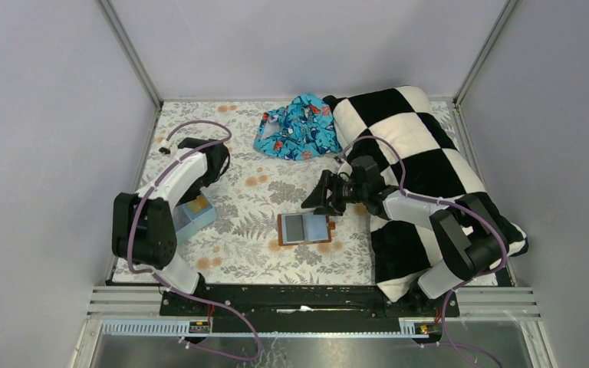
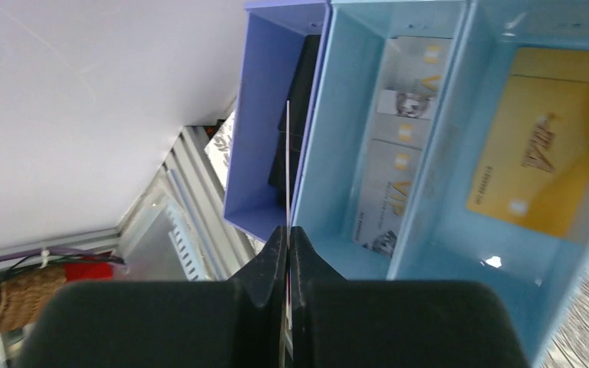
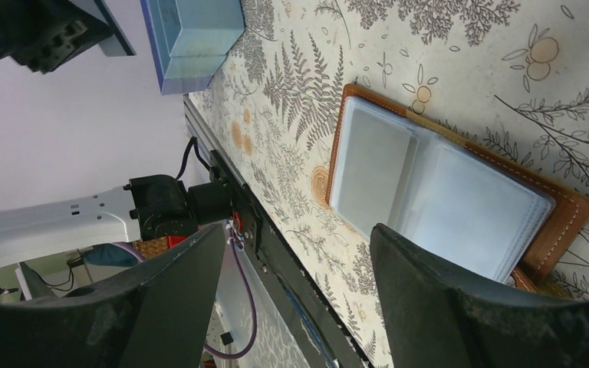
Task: Take the credit cards out of the card holder
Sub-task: Place the credit card in the storage box.
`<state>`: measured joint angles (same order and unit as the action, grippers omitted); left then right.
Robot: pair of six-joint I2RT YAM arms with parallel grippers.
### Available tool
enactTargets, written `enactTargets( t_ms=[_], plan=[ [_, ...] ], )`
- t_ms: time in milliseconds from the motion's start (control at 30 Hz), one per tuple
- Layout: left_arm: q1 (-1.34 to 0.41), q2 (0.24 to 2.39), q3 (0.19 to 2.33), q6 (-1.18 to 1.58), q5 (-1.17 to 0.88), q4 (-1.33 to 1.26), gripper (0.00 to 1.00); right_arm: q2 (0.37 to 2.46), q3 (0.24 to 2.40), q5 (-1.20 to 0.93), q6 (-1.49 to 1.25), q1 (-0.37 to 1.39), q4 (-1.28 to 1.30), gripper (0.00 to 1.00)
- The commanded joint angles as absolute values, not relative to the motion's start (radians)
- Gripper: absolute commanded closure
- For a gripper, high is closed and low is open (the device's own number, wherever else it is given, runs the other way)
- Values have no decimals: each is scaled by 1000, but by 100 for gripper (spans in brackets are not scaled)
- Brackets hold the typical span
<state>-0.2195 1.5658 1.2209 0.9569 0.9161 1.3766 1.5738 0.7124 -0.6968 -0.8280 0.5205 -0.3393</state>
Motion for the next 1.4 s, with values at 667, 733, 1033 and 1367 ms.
enactTargets(
  t_ms=[667,733,1033,1367],
  plan=[
    [-48,1719,1150,748,785,1034,95,1615,798,-700,-811,518,-303,23],
    [-48,1722,1148,750,783,1040,76,1615,797,-701,-813,518,-306,23],
    [-61,1608,1181,729,704,1041,64,1608,802,-704,-812,518,-315,23],
    [-162,1311,1312,610,521,1012,51,1518,826,-602,-716,521,-186,23]
  ],
)
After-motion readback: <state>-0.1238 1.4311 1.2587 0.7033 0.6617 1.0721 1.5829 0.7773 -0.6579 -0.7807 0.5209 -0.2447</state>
